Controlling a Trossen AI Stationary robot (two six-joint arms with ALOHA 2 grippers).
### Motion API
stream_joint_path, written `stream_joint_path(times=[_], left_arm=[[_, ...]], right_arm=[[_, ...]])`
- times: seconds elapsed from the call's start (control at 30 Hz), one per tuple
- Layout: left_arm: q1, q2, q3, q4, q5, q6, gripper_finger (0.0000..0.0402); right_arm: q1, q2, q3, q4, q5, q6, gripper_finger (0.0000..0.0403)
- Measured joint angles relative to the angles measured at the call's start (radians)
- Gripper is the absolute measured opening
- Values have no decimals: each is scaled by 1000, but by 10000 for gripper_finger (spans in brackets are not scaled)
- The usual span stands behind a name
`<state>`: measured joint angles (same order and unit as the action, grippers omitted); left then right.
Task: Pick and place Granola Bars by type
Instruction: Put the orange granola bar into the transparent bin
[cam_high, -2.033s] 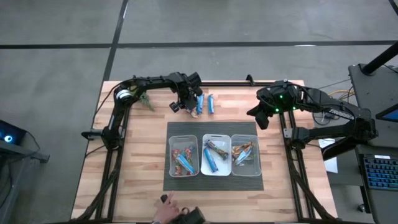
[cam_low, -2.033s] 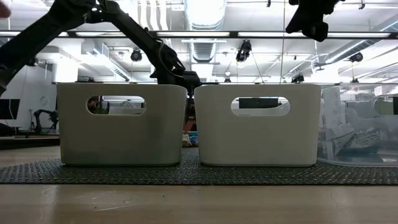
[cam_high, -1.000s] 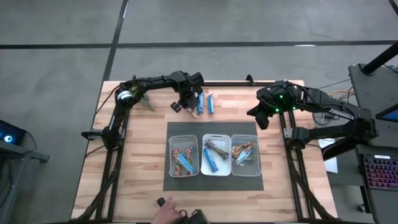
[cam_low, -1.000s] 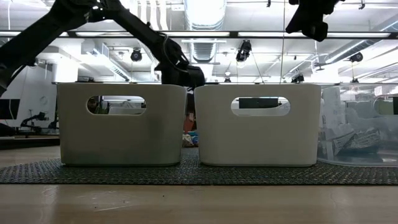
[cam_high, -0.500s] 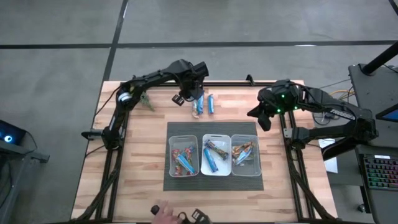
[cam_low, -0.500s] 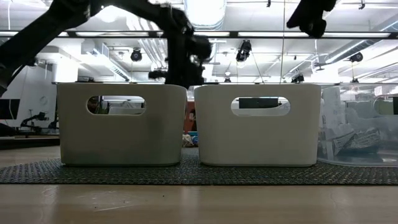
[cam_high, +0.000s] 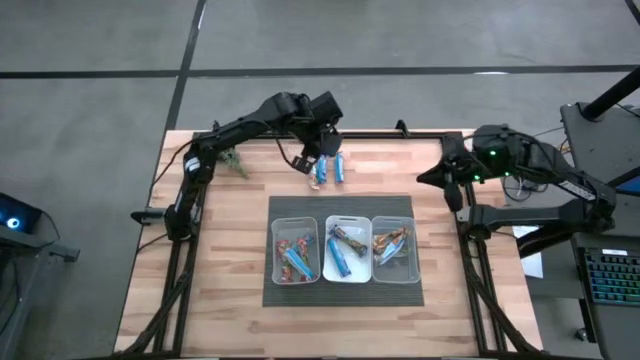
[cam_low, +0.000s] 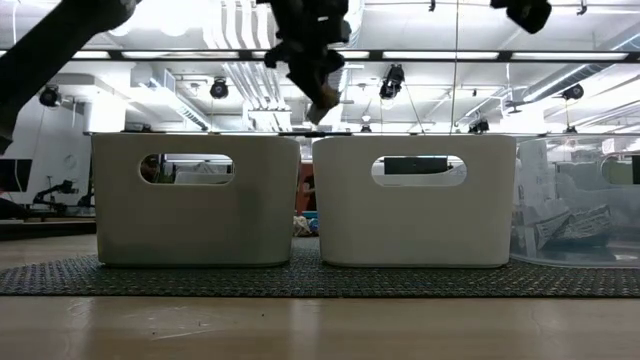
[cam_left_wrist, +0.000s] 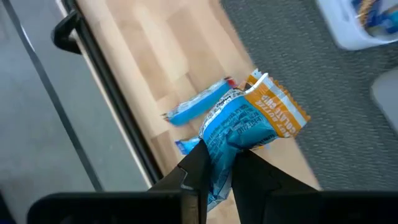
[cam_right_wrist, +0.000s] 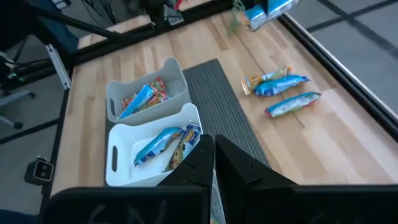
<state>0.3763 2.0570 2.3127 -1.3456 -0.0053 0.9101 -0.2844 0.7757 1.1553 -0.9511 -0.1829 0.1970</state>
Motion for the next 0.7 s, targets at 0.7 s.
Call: stream_joint_path(times=[0.7], left_arm=[[-238,-47,10,-26,-8,-252,37]], right_arm=[[-2,-80,0,-19,55,-32,8]])
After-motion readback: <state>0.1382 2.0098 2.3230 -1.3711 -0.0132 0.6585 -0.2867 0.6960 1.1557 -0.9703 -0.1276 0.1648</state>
